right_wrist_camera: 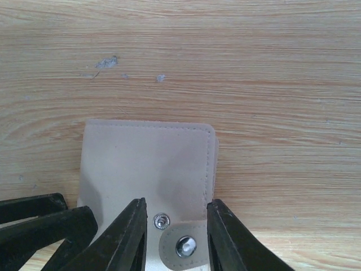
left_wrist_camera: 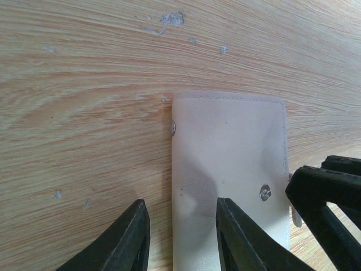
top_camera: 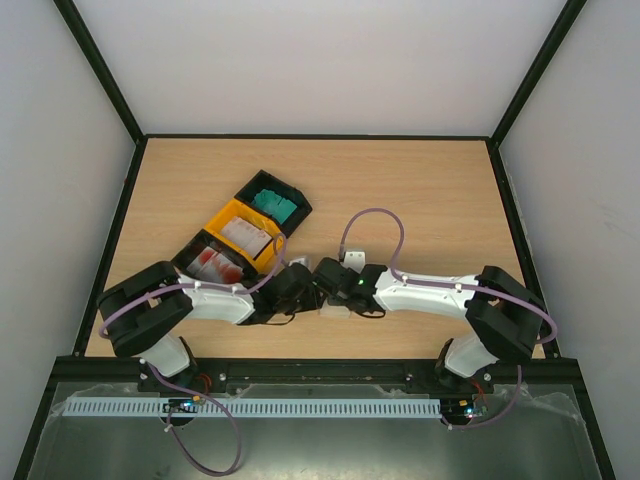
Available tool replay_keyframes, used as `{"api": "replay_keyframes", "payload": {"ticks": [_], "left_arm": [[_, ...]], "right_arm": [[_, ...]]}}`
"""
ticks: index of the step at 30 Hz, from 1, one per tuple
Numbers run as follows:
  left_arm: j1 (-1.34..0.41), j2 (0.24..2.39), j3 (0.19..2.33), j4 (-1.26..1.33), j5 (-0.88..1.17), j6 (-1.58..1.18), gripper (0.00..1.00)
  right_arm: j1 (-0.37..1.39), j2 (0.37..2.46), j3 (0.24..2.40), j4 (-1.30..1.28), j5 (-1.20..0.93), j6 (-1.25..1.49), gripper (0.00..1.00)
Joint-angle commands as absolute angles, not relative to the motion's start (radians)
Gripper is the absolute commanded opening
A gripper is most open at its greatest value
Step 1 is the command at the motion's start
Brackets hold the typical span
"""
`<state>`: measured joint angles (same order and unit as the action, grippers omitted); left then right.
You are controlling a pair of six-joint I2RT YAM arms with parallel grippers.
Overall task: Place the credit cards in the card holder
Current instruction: Close the card holder at the center of the board.
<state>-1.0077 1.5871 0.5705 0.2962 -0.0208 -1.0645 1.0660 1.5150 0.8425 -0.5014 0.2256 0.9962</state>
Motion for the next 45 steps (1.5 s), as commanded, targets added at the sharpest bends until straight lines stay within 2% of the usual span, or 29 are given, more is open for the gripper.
{"api": "replay_keyframes", "payload": {"ticks": [1, 4, 7, 9, 18, 25, 28, 30, 34, 37, 41, 45], "left_arm": [[-1.014, 1.606, 0.528, 0.218, -0.036, -1.085, 0.36], [-1.014, 1.6, 0.521, 0.218, -0.043, -1.091, 0.36], [-1.014, 1.589, 0.506, 0.222, -0.051, -1.101, 0.35], [-1.014, 1.579, 0.498, 0.225, -0.058, -1.105, 0.34], [-1.005, 1.566, 0.47, 0.252, -0.048, -1.117, 0.27], [-1.001, 1.569, 0.468, 0.261, -0.037, -1.114, 0.26], [-0.999, 1.568, 0.467, 0.26, -0.037, -1.112, 0.26], [-0.998, 1.565, 0.468, 0.259, -0.041, -1.111, 0.26], [-0.994, 1.559, 0.462, 0.259, -0.044, -1.111, 0.26], [-0.988, 1.551, 0.452, 0.266, -0.043, -1.116, 0.26], [-0.983, 1.536, 0.44, 0.269, -0.043, -1.117, 0.26], [-0.982, 1.536, 0.438, 0.27, -0.042, -1.117, 0.26]], "right_arm": [[1.088, 1.527, 0.852, -0.571, 0.256, 1.027, 0.29], [1.091, 1.529, 0.852, -0.58, 0.254, 1.031, 0.29], [1.093, 1.526, 0.846, -0.576, 0.246, 1.026, 0.36], [1.092, 1.524, 0.843, -0.57, 0.241, 1.024, 0.37], [1.093, 1.519, 0.84, -0.581, 0.253, 1.034, 0.27], [1.094, 1.514, 0.851, -0.605, 0.262, 1.028, 0.13], [1.094, 1.518, 0.851, -0.61, 0.263, 1.027, 0.1], [1.094, 1.521, 0.849, -0.613, 0.266, 1.027, 0.13], [1.094, 1.527, 0.845, -0.607, 0.257, 1.013, 0.31], [1.094, 1.537, 0.843, -0.591, 0.242, 1.0, 0.37], [1.094, 1.55, 0.849, -0.603, 0.257, 1.007, 0.36], [1.095, 1.55, 0.864, -0.646, 0.301, 1.025, 0.29]]}}
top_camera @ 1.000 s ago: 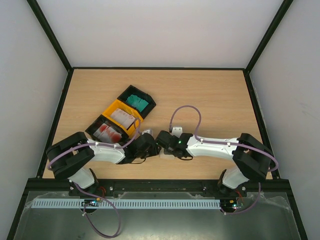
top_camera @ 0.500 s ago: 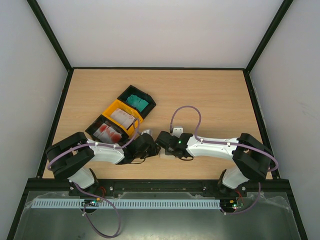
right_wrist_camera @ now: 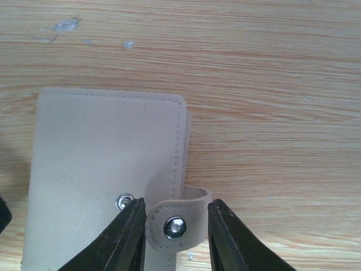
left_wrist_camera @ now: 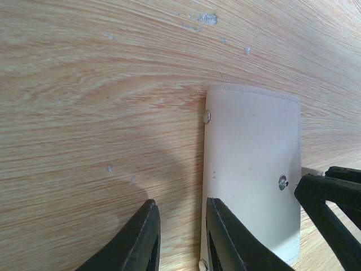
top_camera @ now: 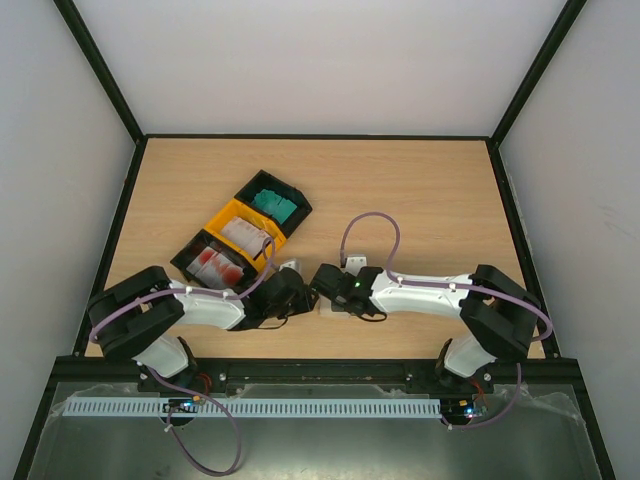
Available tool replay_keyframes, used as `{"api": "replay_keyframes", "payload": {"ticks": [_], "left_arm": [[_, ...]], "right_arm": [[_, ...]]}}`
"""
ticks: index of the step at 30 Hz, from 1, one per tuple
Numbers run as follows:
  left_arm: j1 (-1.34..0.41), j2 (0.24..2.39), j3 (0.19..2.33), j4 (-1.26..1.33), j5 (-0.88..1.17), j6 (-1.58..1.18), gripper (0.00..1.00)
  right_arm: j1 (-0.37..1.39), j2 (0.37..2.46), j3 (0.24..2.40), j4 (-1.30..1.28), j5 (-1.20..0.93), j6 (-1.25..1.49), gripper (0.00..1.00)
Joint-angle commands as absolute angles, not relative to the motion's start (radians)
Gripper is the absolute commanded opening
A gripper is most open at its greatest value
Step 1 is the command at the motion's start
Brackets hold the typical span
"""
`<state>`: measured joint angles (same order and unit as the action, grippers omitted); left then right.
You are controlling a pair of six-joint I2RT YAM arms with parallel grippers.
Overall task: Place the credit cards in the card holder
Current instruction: Close the card holder at the center of the board.
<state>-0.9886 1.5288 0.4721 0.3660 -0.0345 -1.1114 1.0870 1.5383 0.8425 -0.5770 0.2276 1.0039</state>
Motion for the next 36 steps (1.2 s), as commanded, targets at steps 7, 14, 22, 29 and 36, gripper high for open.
{"api": "replay_keyframes", "payload": {"ticks": [7, 14, 22, 29, 36], "left_arm": [[-0.982, 1.534, 0.437, 0.273, -0.041, -1.117, 0.26], [-0.98, 1.54, 0.44, 0.28, -0.035, -1.112, 0.26], [-0.98, 1.543, 0.44, 0.282, -0.032, -1.108, 0.26], [-0.98, 1.548, 0.439, 0.287, -0.028, -1.106, 0.25], [-0.979, 1.548, 0.438, 0.29, -0.026, -1.104, 0.25]], "right_arm": [[1.095, 1.518, 0.88, -0.696, 0.339, 1.041, 0.15], [1.095, 1.505, 0.88, -0.731, 0.369, 1.075, 0.06], [1.095, 1.477, 0.886, -0.737, 0.367, 1.081, 0.08], [1.096, 1.48, 0.874, -0.719, 0.348, 1.073, 0.1], [1.096, 1.476, 0.864, -0.707, 0.334, 1.074, 0.02]]}}
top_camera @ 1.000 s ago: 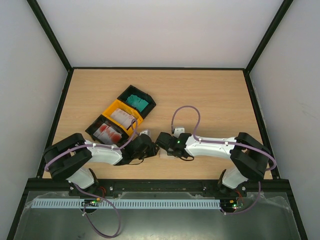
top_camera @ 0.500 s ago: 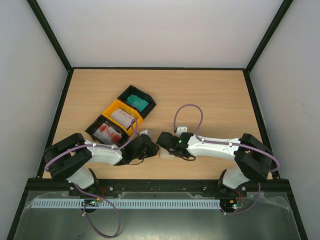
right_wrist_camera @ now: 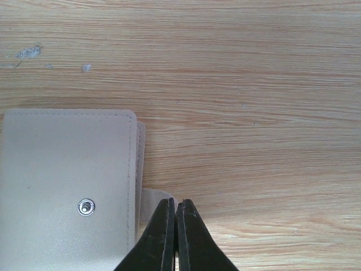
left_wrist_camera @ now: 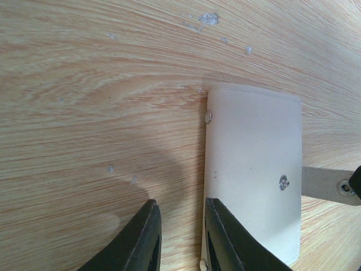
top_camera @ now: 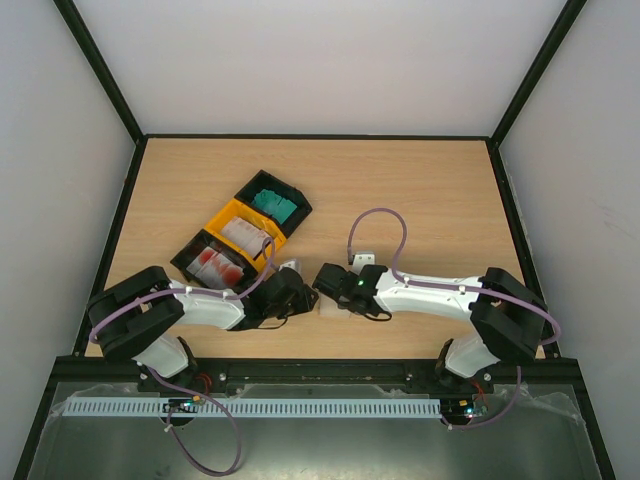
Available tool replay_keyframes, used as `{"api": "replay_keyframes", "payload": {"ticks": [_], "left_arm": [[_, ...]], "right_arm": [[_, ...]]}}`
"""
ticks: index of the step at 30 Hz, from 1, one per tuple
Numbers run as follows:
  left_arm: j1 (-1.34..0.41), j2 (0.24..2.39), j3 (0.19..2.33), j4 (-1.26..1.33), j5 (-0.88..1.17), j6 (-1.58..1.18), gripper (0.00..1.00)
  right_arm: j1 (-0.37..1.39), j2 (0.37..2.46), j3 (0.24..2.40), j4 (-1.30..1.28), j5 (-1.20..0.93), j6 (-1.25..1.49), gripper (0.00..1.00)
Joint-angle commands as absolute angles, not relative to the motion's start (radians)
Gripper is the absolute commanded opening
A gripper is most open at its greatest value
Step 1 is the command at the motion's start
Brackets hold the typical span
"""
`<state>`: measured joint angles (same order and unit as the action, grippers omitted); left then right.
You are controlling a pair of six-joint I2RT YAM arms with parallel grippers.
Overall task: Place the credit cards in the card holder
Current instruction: Close the card holder at the center of the board.
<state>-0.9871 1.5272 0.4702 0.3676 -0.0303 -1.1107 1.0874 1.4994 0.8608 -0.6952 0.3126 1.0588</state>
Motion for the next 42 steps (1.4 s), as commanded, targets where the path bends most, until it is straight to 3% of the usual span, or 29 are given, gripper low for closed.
{"api": "replay_keyframes", "payload": {"ticks": [1, 4, 10, 15, 27, 42], "left_arm": [[-0.98, 1.548, 0.439, 0.291, -0.025, -1.103, 0.25], [-0.981, 1.547, 0.437, 0.303, -0.016, -1.1, 0.27], [-0.974, 1.523, 0.411, 0.384, 0.024, -1.097, 0.42], [-0.968, 1.537, 0.418, 0.422, 0.064, -1.096, 0.45], [-0.968, 1.591, 0.418, 0.447, 0.102, -1.105, 0.34], [-0.974, 1.642, 0.445, 0.428, 0.117, -1.079, 0.22]], "right_arm": [[1.095, 1.472, 0.864, -0.702, 0.331, 1.073, 0.02], [1.095, 1.461, 0.856, -0.678, 0.312, 1.068, 0.02], [1.095, 1.379, 0.769, -0.498, 0.255, 1.072, 0.02], [1.09, 1.284, 0.63, -0.258, 0.217, 1.086, 0.02], [1.04, 1.221, 0.466, 0.024, 0.11, 1.1, 0.02], [1.007, 1.29, 0.473, 0.041, 0.081, 1.064, 0.02]]}}
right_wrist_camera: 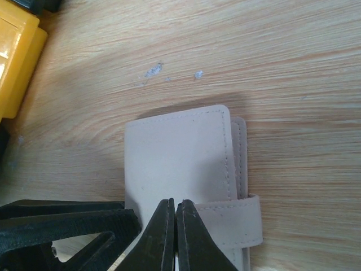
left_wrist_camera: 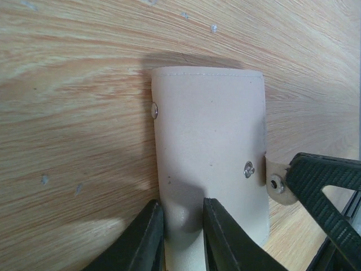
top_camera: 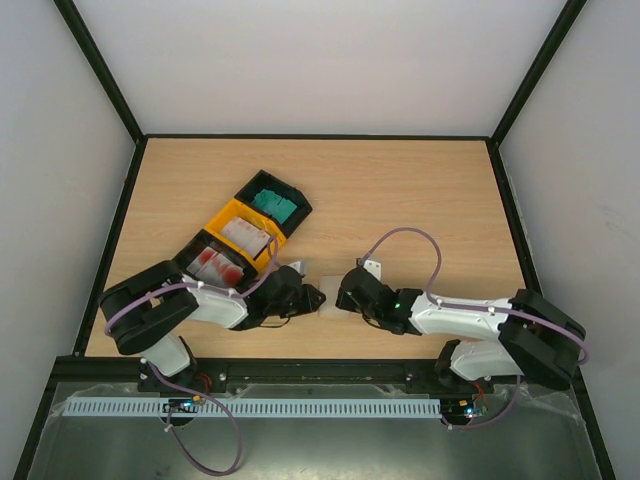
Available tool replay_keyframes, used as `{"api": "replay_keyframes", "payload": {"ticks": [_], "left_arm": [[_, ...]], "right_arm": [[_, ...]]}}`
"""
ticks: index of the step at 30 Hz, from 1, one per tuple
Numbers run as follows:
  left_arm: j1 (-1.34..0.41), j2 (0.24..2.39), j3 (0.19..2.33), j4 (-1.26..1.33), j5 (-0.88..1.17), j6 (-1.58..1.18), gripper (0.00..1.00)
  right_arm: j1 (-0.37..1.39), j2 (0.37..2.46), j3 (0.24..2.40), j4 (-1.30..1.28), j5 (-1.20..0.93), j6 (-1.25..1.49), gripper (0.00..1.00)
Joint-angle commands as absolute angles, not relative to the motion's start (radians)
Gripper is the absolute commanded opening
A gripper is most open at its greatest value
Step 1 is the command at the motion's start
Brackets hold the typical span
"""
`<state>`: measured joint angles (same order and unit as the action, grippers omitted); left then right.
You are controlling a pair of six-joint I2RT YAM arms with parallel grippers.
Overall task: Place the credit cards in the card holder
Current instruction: Close the card holder at the center of the board.
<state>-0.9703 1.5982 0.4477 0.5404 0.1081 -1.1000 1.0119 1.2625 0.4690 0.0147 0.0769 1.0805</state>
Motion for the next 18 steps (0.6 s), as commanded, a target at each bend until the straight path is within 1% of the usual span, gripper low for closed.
{"api": "replay_keyframes", "payload": {"ticks": [1, 5, 11, 18], "left_arm": [[-0.973, 1.646, 0.448, 0.423, 0.117, -1.077, 0.21], [-0.977, 1.663, 0.457, 0.409, 0.117, -1.07, 0.18], [-0.977, 1.661, 0.458, 0.399, 0.11, -1.067, 0.17], [-0.977, 1.657, 0.456, 0.388, 0.1, -1.069, 0.17]], "right_arm": [[1.006, 1.298, 0.479, 0.041, 0.08, 1.061, 0.02], [1.007, 1.326, 0.489, 0.058, 0.07, 1.053, 0.02], [1.007, 1.34, 0.494, 0.056, 0.088, 1.051, 0.02], [1.007, 1.274, 0.488, 0.023, 0.167, 1.062, 0.02]]}}
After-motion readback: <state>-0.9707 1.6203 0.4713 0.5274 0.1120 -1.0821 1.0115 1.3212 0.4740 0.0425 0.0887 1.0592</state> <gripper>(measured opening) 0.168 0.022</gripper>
